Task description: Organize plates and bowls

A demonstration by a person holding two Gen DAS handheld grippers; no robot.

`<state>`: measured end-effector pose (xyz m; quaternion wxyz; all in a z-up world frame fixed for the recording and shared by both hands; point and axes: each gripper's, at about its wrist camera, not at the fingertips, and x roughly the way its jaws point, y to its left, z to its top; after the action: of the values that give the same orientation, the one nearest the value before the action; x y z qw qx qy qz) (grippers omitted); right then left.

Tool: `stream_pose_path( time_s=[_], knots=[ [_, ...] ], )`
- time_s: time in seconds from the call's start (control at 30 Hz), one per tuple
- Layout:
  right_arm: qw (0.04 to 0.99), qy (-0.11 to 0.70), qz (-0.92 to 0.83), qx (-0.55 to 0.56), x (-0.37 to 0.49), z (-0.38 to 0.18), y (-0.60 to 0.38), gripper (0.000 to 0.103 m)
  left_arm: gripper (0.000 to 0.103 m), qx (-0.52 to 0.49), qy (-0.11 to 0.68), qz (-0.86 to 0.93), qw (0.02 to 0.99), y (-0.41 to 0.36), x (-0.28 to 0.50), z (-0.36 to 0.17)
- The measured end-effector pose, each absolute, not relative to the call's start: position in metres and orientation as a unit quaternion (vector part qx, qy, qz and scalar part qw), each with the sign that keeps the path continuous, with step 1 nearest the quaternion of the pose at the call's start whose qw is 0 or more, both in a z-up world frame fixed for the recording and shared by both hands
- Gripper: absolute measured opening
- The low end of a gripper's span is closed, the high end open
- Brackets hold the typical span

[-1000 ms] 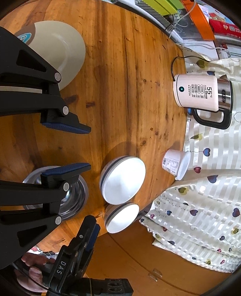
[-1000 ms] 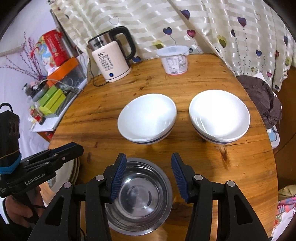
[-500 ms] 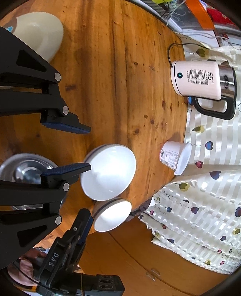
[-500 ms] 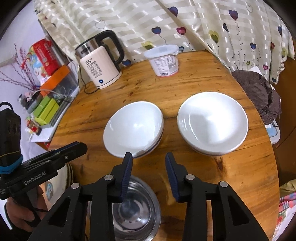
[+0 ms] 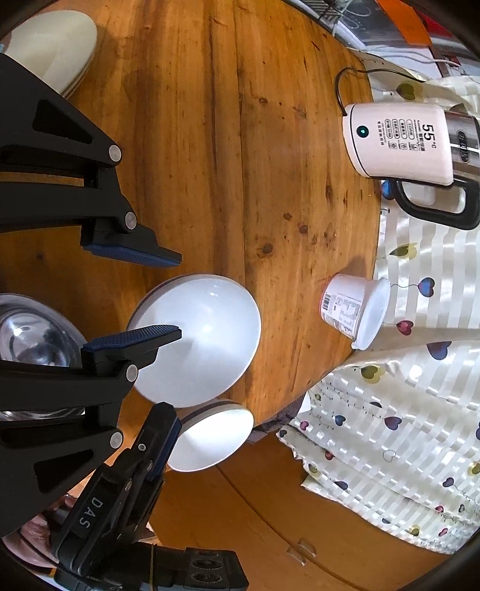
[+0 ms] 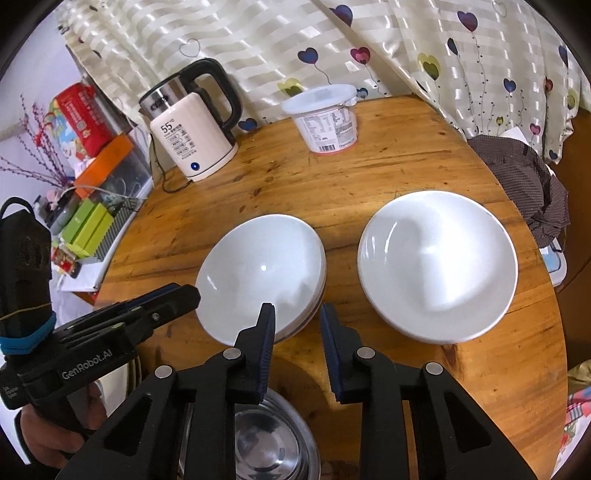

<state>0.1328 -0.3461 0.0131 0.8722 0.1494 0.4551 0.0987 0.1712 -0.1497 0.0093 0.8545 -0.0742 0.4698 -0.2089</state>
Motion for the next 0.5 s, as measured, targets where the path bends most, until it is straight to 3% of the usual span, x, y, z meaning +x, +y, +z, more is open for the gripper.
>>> stream_pose_path(
  time_s=[0.5],
  knots=[
    [0.867, 0.465, 0.095, 0.150, 0.149, 0.004, -0.344, 0.025, 0.034, -0.076, 0.481, -0.204, 0.849, -0.156, 0.187, -0.005]
  ],
)
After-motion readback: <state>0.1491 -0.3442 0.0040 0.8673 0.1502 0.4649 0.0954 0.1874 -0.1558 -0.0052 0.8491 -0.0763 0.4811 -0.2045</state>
